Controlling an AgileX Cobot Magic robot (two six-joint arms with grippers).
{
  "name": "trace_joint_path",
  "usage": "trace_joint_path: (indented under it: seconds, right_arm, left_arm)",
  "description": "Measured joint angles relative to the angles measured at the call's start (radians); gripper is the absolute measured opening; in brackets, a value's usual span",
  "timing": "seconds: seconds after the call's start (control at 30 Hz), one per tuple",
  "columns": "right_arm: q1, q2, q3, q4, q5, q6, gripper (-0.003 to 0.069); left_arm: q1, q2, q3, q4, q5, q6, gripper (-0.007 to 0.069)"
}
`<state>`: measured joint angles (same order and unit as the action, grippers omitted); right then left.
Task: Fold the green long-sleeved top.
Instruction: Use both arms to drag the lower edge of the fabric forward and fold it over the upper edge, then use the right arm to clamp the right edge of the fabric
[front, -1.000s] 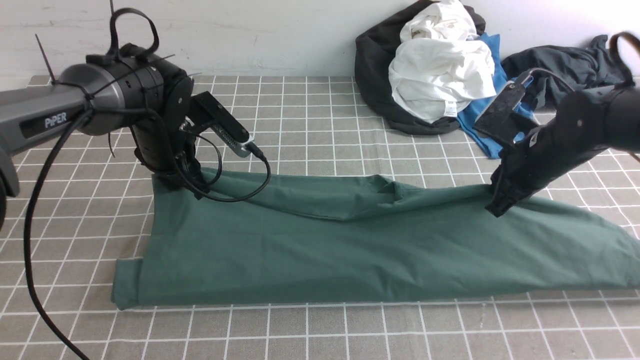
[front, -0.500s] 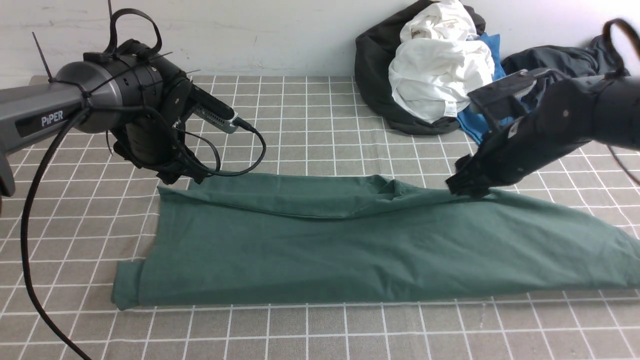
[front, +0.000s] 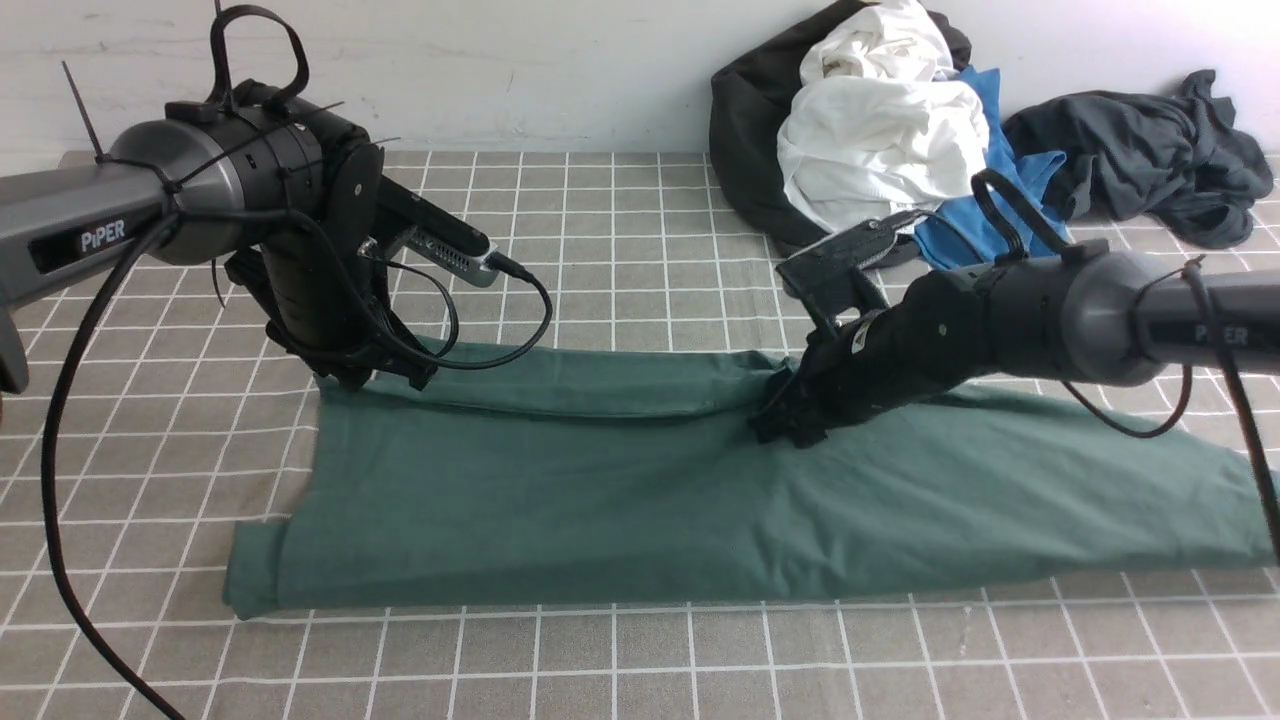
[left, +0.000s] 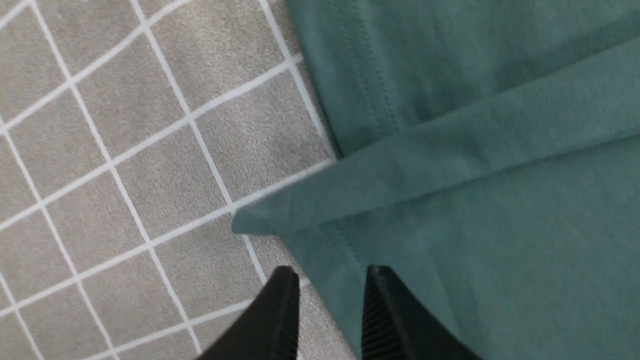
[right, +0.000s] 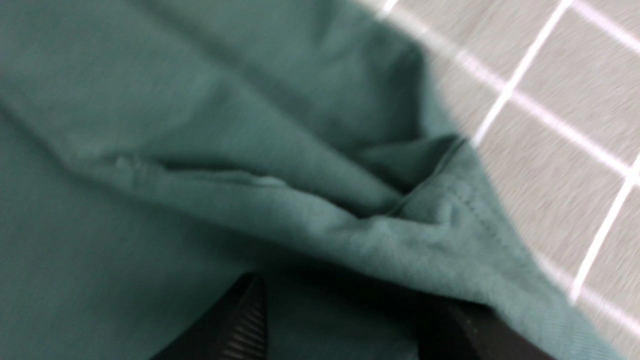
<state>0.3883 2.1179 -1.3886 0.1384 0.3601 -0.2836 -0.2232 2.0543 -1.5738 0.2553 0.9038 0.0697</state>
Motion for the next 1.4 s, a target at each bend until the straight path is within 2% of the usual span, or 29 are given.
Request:
trace_joint_path:
  seconds: [0.17, 0.3, 0.4, 0.47, 0.6, 0.67, 0.87, 1.03, 1.2, 1.3, 1.4]
  right_arm:
    - [-0.098, 0.06, -0.16, 0.0, 0.016, 0.166, 0.0389]
    - [-0.155, 0.063, -0.278, -0.002, 0.156, 0.217, 0.0389]
    - [-0.184, 0.041, -0.378, -0.016, 0.357, 0.197, 0.0389]
    - [-0.199, 0.002, -0.424, -0.044, 0.546, 0.143, 0.0389]
    - [-0.224, -0.089, -0.438, -0.076, 0.786, 0.062, 0.0389]
    - [-0.245, -0.152, -0.417, -0.075, 0.847, 0.034, 0.0389]
    - [-0.306, -0.361, -0.219, -0.041, 0.862, 0.027, 0.0389]
    - [-0.416, -0.535, 0.071, -0.035, 0.747, 0.056, 0.0389]
    - [-0.566, -0.521, 0.254, -0.037, 0.619, 0.121, 0.0401]
    - [-0.619, -0.488, 0.287, -0.037, 0.579, 0.141, 0.0422]
    - [-0.679, -0.408, 0.298, -0.037, 0.509, 0.17, 0.0475]
  left_arm:
    - [0.0, 0.0, 0.0, -0.007, 0.013, 0.001, 0.0153]
    - [0.0, 0.0, 0.0, -0.008, 0.018, 0.001, 0.0153]
    - [0.0, -0.002, 0.0, -0.013, 0.049, 0.002, 0.0153]
    - [0.0, -0.02, 0.0, -0.037, 0.078, 0.002, 0.0153]
    - [-0.01, -0.085, 0.015, -0.1, 0.119, 0.022, 0.0153]
    - [-0.036, -0.137, 0.062, -0.117, 0.119, 0.032, 0.015]
    - [-0.091, -0.22, 0.234, -0.148, 0.087, 0.038, 0.015]
    - [-0.092, -0.219, 0.354, -0.155, -0.025, 0.038, 0.015]
    - [-0.091, -0.199, 0.369, -0.164, -0.079, 0.038, 0.015]
    - [-0.091, -0.191, 0.369, -0.167, -0.09, 0.038, 0.015]
    - [-0.091, -0.182, 0.369, -0.168, -0.11, 0.038, 0.015]
